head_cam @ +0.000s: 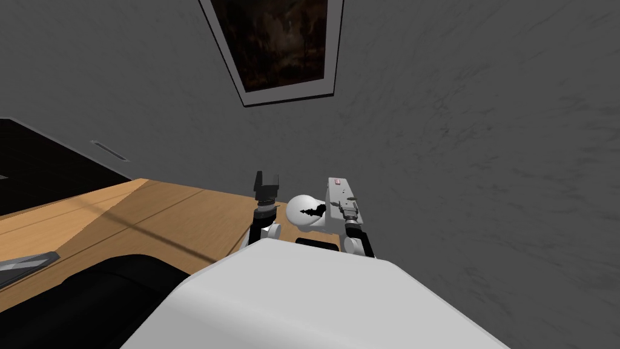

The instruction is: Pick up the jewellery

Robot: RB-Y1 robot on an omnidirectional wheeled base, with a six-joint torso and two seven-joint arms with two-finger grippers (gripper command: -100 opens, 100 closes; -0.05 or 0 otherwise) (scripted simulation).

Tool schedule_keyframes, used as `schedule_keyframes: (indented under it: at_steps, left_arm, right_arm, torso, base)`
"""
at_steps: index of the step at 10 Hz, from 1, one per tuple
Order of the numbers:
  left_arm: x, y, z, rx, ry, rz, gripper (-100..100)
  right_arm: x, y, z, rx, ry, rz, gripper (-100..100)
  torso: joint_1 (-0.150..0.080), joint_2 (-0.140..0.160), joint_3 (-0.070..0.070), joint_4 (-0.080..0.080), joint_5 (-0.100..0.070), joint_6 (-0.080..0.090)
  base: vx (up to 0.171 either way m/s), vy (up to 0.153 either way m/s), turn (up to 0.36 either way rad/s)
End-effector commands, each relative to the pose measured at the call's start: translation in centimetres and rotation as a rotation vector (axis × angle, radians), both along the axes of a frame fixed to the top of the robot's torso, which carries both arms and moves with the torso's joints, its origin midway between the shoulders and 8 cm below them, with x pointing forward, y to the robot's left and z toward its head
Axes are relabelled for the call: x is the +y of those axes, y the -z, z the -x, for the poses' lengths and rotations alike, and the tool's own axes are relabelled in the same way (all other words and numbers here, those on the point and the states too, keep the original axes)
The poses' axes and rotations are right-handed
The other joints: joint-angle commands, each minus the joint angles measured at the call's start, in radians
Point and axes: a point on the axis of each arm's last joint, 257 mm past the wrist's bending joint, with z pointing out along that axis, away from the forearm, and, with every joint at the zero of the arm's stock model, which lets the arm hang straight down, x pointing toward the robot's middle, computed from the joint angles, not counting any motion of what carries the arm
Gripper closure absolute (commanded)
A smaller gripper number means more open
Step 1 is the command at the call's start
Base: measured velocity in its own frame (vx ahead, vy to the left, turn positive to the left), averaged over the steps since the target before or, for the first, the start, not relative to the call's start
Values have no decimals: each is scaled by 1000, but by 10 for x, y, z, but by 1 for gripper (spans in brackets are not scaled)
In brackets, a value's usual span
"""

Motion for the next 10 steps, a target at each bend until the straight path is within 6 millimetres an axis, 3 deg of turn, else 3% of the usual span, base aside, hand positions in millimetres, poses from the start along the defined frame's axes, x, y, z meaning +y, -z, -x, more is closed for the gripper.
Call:
schedule_keyframes:
  at_steps: [1,4,5,6,7,8,9,10]
  left_arm:
    - [0,0,0,0,0,0,0]
    - [0,0,0,0,0,0,0]
    - [0,0,0,0,0,0,0]
    - [0,0,0,0,0,0,0]
    - [0,0,0,0,0,0,0]
    - [0,0,0,0,0,0,0]
    - [0,0,0,0,0,0,0]
    - [0,0,0,0,0,0,0]
  right_arm:
    - [-1,12,1,25,0,-42,-100]
    - [-2,34,3,68,4,-109,-100]
    - [-2,26,1,49,2,-99,-100]
    - [-2,27,1,50,3,-103,0]
    - [-3,10,-10,25,-7,-97,-100]
    - [-3,17,-4,35,-1,-100,-100]
    - [-3,16,-5,34,-3,-99,100]
    - [-3,16,-5,34,-3,-99,100]
  torso:
    - [0,0,0,0,0,0]
    - [-1,-5,-5,-4,-2,-1]
    - [-2,-9,-8,-7,-3,-1]
    - [-2,-10,-9,-8,-3,-1]
    - [-2,-10,-9,-8,-3,-1]
    - [-2,-12,-10,-8,-3,-1]
    - [-2,-11,-10,-8,-3,-1]
    - [-2,-11,-9,-8,-3,-1]
  base:
    - [28,-16,31]
    - [31,-15,29]
    - [5,-2,5]
    - [0,0,0]
    - [17,13,-62]
    - [12,9,-16]
    - [0,0,0]
    - [0,0,0]
